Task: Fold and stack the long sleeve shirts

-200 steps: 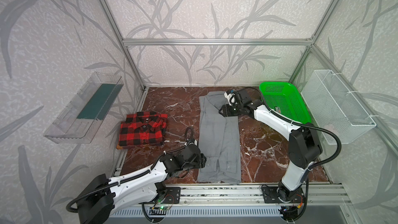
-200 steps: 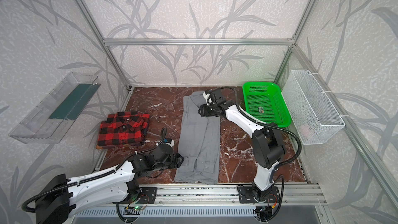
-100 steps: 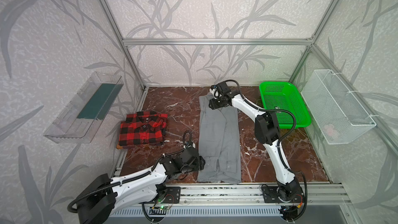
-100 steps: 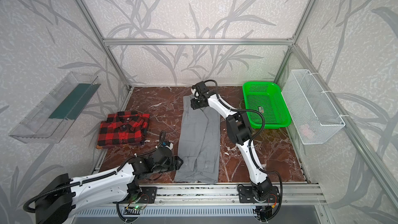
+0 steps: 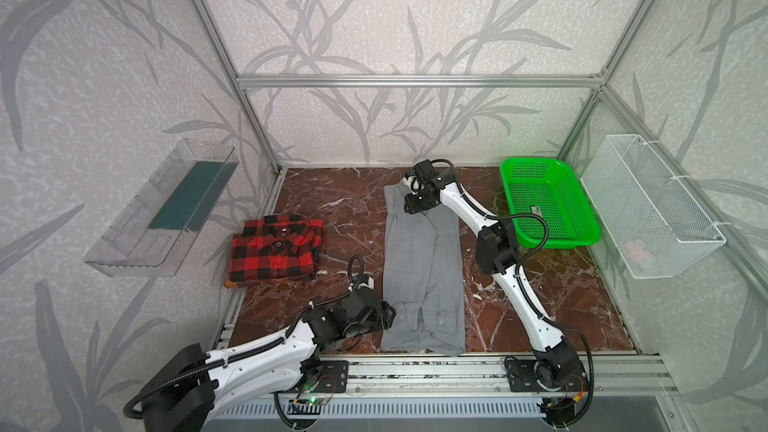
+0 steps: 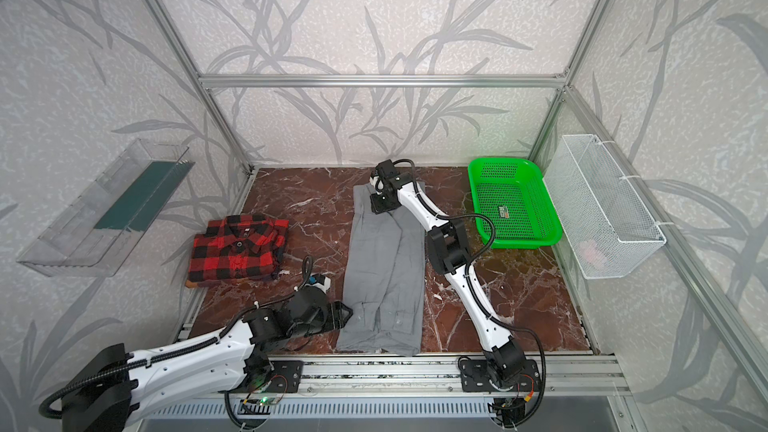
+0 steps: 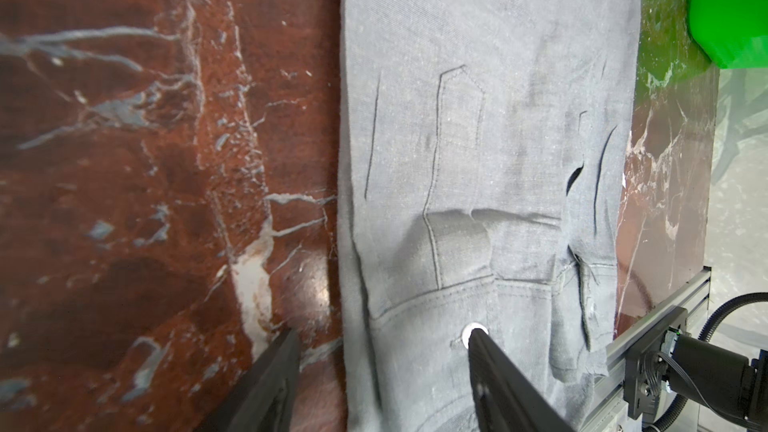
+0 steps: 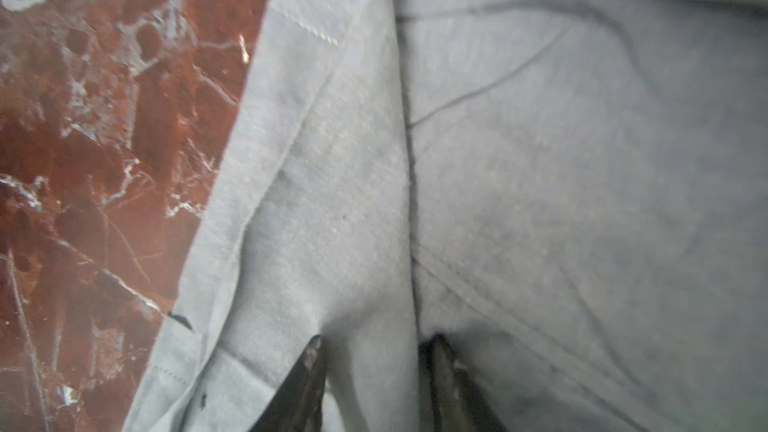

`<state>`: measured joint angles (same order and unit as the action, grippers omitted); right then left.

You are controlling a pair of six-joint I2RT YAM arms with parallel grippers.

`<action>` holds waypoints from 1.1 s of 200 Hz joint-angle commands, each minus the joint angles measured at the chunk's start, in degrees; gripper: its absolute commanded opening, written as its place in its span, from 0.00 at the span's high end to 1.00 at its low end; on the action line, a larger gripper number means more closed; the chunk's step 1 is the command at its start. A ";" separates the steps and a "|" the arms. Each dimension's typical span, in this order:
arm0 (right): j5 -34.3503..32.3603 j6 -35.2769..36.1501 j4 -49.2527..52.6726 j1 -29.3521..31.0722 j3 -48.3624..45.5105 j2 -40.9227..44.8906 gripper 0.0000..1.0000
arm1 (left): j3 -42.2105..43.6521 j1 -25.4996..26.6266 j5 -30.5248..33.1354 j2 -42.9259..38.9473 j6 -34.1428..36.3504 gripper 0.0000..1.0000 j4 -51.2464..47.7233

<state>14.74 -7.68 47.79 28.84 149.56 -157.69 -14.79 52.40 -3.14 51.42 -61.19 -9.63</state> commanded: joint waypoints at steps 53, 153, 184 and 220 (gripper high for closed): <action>6.75 -6.47 -2.10 -3.28 -4.03 2.80 1.00 | 1.79 0.41 -1.30 4.13 -2.13 0.34 -0.07; 3.36 -17.23 -26.44 -5.11 -36.86 26.98 0.55 | 0.78 0.68 -0.33 0.64 -0.91 0.34 -4.99; 0.69 -17.72 -28.16 -5.11 -49.31 39.67 0.37 | 1.58 0.60 -0.40 -5.77 0.28 0.29 -7.94; 0.57 -23.36 -32.38 -3.79 -74.84 59.15 0.32 | 4.06 0.53 -4.90 -9.67 0.40 0.25 -8.03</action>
<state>16.53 -26.85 17.87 23.94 87.85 -109.03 -12.43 52.82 -5.08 42.98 -61.23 -14.04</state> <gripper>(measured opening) 0.676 0.745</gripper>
